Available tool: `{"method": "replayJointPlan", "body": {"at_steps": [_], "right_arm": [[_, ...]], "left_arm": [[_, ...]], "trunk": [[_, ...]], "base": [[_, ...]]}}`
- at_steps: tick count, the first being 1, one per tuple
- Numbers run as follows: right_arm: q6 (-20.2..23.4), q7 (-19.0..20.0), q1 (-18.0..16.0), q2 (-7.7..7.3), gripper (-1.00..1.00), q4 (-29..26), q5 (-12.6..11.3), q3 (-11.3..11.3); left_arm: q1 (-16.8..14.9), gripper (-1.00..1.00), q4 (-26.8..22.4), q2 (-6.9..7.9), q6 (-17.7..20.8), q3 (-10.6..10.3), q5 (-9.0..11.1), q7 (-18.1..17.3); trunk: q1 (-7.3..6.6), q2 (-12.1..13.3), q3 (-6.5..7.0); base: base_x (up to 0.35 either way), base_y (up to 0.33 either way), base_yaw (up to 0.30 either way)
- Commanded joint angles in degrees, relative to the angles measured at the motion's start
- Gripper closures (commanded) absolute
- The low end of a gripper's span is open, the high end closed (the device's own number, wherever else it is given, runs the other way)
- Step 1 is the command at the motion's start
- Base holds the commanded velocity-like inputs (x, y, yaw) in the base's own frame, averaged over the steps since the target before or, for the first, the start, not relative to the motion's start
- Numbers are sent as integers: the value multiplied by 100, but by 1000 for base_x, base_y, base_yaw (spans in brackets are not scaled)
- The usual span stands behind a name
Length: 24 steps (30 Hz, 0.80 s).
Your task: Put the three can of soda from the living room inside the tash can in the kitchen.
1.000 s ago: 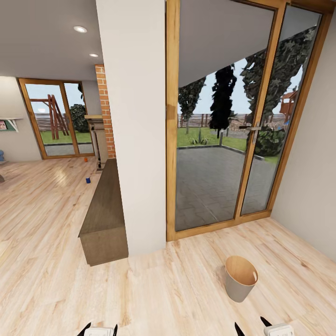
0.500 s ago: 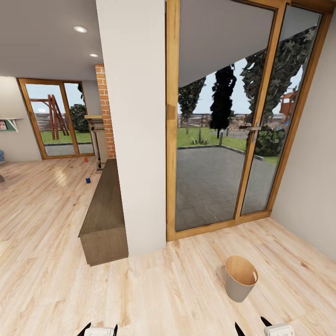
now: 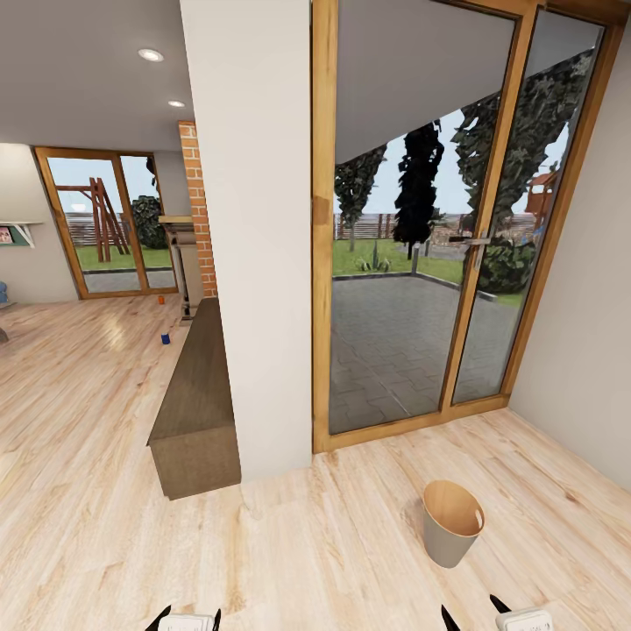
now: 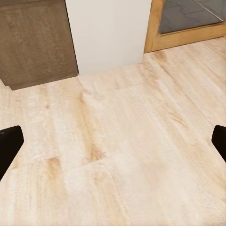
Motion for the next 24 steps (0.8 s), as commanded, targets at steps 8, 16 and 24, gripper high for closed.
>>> {"method": "replayJointPlan", "body": {"at_steps": [8, 16, 24], "right_arm": [[6, -12, 2, 3, -100, 1, 0, 0], [2, -21, 6, 0, -100, -1, 0, 0], [4, -18, 1, -2, -100, -2, 0, 0]], "left_arm": [[0, -100, 0, 0, 0, 0, 0, -3], [-1, -100, 0, 0, 0, 13, 0, -21], [-1, -100, 0, 0, 0, 9, 0, -21]], "trunk": [[0, 0, 0], [0, 0, 0], [0, 0, 0]], "base": [[0, 0, 0], [0, 0, 0], [0, 0, 0]]}}
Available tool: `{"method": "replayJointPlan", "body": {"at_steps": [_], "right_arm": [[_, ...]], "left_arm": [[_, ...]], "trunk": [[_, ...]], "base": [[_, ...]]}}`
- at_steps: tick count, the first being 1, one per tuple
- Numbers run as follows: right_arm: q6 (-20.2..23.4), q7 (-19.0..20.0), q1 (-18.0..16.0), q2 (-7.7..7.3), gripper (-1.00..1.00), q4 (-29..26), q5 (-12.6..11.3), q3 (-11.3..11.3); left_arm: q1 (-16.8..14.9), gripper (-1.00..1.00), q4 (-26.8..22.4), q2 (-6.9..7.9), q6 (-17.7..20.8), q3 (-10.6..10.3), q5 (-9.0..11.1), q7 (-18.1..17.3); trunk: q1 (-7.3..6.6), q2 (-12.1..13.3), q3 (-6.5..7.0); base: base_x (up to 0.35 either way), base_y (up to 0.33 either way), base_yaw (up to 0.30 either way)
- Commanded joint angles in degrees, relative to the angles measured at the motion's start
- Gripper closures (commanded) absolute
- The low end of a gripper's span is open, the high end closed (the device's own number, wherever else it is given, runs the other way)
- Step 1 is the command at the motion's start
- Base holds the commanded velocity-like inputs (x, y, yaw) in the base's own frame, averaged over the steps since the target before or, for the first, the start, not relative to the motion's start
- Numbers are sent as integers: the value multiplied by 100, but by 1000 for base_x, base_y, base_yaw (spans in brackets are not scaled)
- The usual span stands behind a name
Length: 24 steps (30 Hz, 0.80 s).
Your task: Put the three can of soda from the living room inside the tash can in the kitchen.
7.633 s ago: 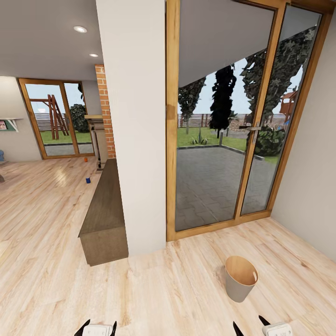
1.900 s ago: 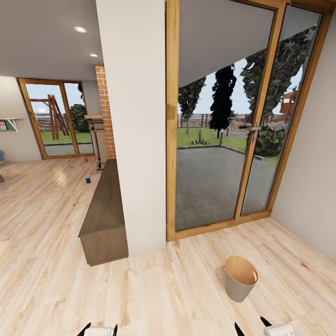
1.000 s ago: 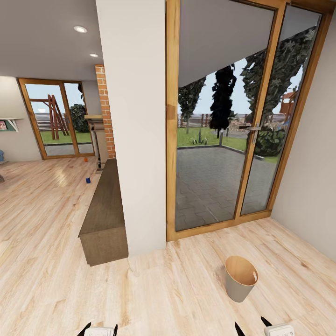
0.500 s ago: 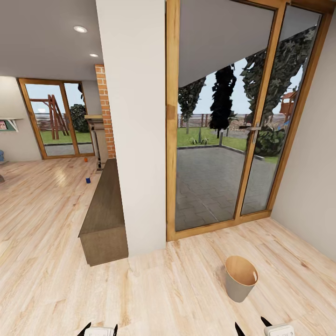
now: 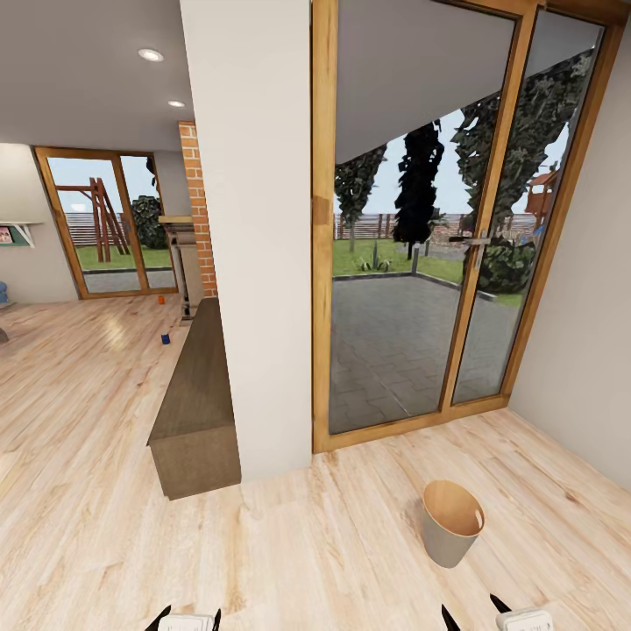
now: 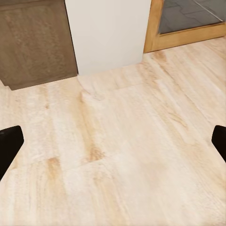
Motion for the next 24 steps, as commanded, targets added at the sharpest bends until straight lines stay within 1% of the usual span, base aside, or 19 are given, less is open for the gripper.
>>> {"method": "replayJointPlan", "body": {"at_steps": [1, 24], "right_arm": [[0, 0, -1, 0, -100, 0, 0, 0], [2, 3, 1, 0, -100, 0, 0, -1]], "left_arm": [[0, -100, 0, 0, 0, 0, 0, -1], [0, -100, 121, -9, -3, 0, -8, 20]], "trunk": [[0, 0, 0], [0, 0, 0]], "base": [[0, 0, 0], [0, 0, 0]]}}
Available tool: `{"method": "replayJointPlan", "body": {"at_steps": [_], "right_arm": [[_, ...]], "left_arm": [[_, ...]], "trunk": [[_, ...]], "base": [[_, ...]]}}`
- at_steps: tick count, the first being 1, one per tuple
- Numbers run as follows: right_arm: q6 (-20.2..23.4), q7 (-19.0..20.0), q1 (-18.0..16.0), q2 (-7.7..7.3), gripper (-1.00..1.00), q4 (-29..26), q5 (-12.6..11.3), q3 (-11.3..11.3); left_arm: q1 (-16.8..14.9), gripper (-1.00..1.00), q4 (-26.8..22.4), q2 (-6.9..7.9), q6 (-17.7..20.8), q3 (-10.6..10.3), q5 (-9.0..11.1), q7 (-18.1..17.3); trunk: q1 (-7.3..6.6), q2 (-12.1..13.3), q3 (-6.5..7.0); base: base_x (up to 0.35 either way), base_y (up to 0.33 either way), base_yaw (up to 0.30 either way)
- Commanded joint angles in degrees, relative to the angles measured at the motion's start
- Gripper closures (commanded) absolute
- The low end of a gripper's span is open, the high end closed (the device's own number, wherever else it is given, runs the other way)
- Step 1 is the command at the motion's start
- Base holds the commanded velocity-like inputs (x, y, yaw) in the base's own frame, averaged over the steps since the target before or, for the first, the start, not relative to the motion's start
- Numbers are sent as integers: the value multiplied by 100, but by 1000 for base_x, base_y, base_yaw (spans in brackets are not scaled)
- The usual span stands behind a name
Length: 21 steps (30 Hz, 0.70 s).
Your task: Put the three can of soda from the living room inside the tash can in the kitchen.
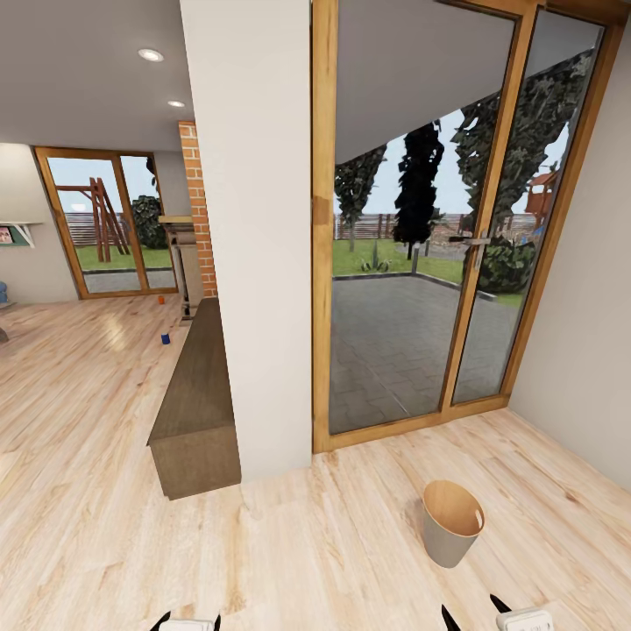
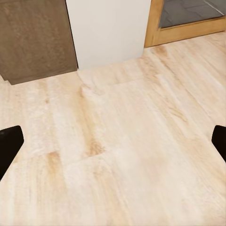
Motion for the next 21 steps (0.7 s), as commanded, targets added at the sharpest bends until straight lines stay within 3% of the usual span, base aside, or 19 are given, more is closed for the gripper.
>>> {"method": "replayJointPlan", "body": {"at_steps": [1, 21], "right_arm": [[0, 0, -1, 0, -100, 0, 0, 0], [0, 14, 2, 0, -100, 0, 0, -6]], "left_arm": [[0, -100, 0, 0, 1, 0, 0, 0], [0, -100, 2, 0, 1, 0, -1, 1]], "trunk": [[0, 0, 0], [0, 0, 0]], "base": [[0, 0, 0], [0, 0, 0]]}}
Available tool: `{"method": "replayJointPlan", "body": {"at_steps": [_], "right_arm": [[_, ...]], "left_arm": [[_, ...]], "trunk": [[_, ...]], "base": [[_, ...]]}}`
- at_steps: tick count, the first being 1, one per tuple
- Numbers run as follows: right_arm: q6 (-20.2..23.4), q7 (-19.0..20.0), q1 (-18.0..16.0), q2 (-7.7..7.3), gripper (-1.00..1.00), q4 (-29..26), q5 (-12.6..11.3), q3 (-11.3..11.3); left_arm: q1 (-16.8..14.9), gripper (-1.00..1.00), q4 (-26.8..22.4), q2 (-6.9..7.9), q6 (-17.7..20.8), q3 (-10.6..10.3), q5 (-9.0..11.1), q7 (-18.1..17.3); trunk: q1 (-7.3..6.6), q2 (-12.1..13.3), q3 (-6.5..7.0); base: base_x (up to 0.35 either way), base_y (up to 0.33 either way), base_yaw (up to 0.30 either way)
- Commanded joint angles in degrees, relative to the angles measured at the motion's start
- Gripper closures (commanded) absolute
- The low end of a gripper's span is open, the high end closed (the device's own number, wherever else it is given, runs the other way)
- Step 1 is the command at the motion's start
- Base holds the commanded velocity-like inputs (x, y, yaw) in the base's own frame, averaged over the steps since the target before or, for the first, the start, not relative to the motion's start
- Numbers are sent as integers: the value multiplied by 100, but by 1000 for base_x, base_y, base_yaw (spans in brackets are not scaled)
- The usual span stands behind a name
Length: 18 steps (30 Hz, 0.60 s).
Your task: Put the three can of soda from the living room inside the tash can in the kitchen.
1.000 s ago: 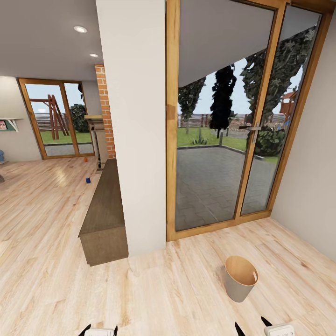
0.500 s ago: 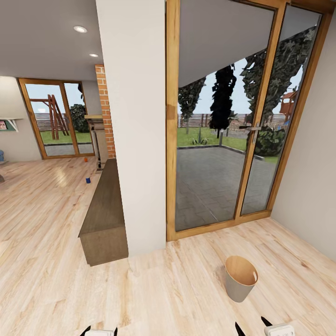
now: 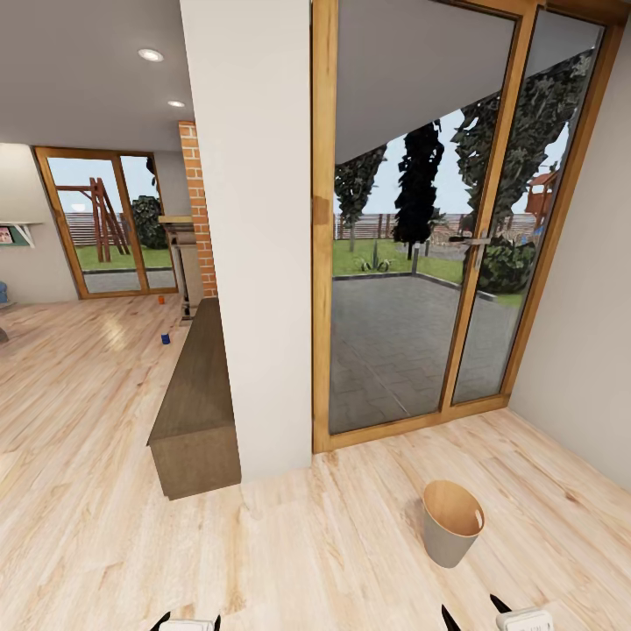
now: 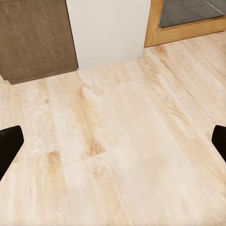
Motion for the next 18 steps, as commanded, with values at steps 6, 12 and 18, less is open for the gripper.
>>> {"method": "replayJointPlan", "body": {"at_steps": [6, 12, 18], "right_arm": [[0, 3, -2, 0, -100, 0, 0, -1], [0, 6, -2, 0, -100, 1, 0, 1], [0, 9, -3, 0, -100, 0, 0, 3]], "left_arm": [[0, -100, 0, 0, 2, 0, 0, 0], [0, -100, 0, 0, 2, -1, 0, 0], [0, -100, 0, 0, 2, 0, 0, -4]], "trunk": [[0, 0, 0], [0, 0, 0], [0, 0, 0]], "base": [[0, 0, 0], [0, 0, 0], [0, 0, 0]]}}
